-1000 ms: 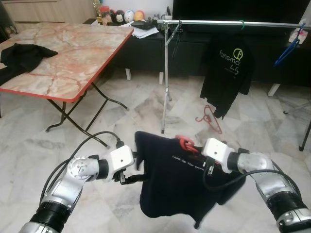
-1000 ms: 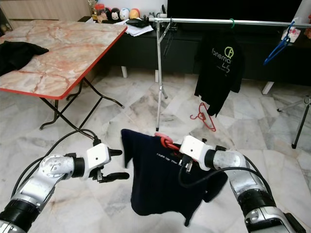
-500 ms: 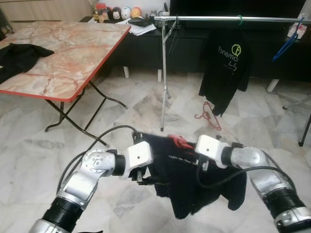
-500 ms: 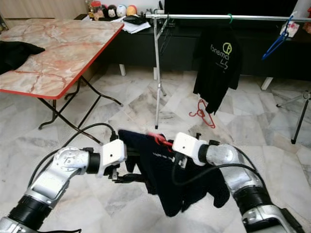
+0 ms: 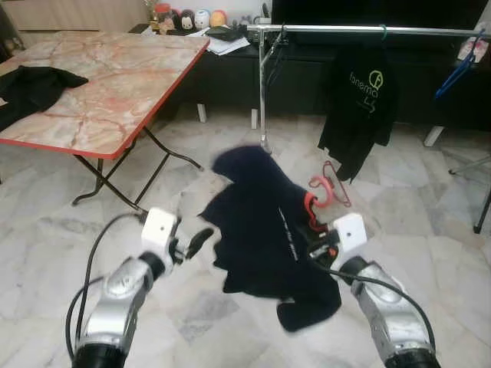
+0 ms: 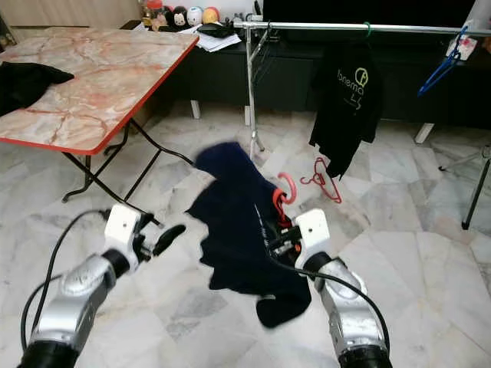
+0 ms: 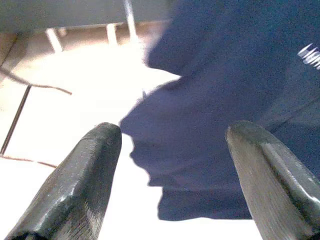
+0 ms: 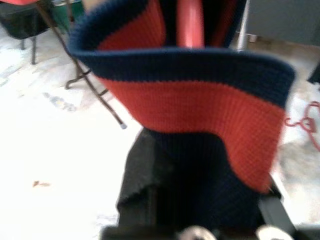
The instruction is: Hang hanger
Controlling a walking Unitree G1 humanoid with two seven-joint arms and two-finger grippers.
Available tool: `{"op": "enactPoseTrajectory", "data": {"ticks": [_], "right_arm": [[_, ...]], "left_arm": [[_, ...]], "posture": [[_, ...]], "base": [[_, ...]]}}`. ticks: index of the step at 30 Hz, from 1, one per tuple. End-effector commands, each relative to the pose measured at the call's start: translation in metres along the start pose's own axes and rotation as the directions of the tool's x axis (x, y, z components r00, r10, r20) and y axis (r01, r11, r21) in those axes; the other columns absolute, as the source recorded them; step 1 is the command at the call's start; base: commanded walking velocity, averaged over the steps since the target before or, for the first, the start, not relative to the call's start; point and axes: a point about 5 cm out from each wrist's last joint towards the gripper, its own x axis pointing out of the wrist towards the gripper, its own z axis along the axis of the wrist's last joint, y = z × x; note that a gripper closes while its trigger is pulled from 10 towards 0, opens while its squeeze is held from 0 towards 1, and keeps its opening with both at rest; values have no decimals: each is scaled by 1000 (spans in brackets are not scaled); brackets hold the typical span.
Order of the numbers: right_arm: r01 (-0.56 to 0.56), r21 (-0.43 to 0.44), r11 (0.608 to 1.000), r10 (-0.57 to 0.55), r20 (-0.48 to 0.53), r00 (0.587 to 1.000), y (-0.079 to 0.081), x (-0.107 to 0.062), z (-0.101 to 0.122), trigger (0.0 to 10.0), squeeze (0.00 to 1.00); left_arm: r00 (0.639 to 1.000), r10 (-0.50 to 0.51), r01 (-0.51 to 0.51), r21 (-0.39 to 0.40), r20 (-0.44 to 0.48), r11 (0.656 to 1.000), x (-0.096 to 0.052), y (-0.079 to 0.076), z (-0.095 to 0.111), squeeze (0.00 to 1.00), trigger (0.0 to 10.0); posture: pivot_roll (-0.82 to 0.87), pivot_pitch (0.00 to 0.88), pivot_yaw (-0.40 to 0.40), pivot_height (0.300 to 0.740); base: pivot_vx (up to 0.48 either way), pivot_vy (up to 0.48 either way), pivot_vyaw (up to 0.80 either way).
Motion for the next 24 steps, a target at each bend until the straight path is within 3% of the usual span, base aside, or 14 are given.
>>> {"op": "enactPoseTrajectory", "data": {"ticks": [1,4,6,7,16,24], "right_arm": [[90,16,996,-90,-14,996,-8,-5,-6,10000,0],[184,50,982,-183,-28,983,-14,-10,-13,10000,0],[289,112,951,-289,-14,957,-18,-15,-15,10000,0],[326,122,937,-328,-7,945,-19,-18,-16,10000,0],[452,137,881,-457,9,889,-19,-31,-19,10000,0],[464,132,876,-473,48,880,-15,-29,-9,10000,0]], "left_arm": [[996,83,-83,6,-11,997,-5,10,-6,0,10000],[989,149,-148,28,-23,989,-9,16,-13,0,10000],[967,254,-254,8,-21,967,-16,25,-18,0,10000],[959,285,-284,36,-17,958,-20,27,-20,0,10000],[946,323,-323,59,15,944,-27,18,-26,0,10000],[949,313,-314,43,19,948,-24,11,-27,0,10000]], "posture": [[-43,33,33,740],[-45,26,32,740],[-46,20,33,740],[-46,20,33,740],[-46,18,29,740],[-47,17,30,740]], "base": [[0,0,0],[0,0,0],[0,0,0],[0,0,0],[0,0,0],[0,0,0]]}}
